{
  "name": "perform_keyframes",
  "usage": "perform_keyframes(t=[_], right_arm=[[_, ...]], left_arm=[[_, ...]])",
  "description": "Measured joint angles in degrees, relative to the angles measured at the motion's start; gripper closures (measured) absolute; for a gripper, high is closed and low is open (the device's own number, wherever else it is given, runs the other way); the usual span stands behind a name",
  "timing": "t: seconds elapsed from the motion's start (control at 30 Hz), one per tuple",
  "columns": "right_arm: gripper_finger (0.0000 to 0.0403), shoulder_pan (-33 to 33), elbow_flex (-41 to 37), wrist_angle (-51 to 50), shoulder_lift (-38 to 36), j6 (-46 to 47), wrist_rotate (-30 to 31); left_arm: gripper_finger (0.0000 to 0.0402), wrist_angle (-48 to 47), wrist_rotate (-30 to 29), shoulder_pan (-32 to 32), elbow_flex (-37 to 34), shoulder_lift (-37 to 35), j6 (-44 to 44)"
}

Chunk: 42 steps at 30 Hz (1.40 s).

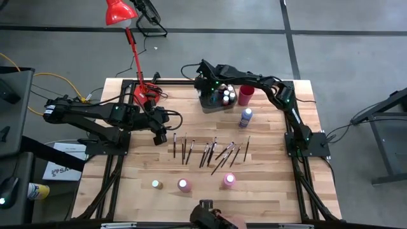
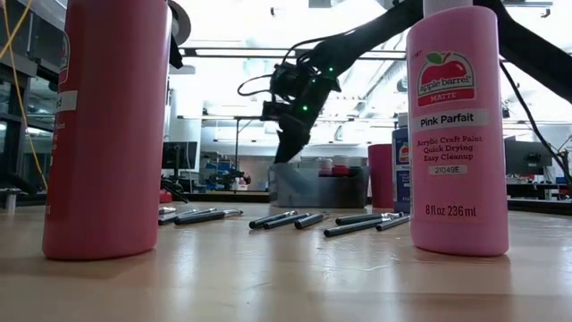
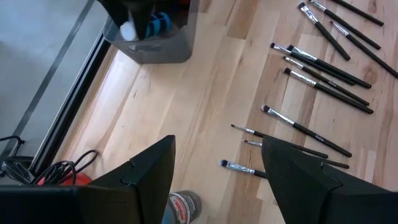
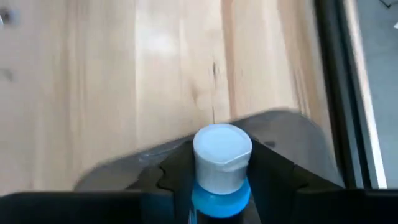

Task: Pick & Place Paint Supplies
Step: Put the small light blue paint bottle into the black bin

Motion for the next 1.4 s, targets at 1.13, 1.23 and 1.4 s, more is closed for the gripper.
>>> perform_keyframes(t=[1.13,1.23,1.4], right_arm=[[0.0283,1.50,0.07,-3.62,-8.99,30.75,22.14],[0.0285,1.35,0.07,-4.24,-8.99,32.26,22.27],[0.0291,1.71,0.05,-4.30,-8.99,34.54,22.28]], left_arm=[[0.0169,0.65,-3.08,0.00,-0.04,0.02,1.74],[0.0169,0.65,-3.08,0.00,-0.04,0.02,1.75],[0.0169,0.61,-3.08,0.00,-0.04,0.55,2.07]])
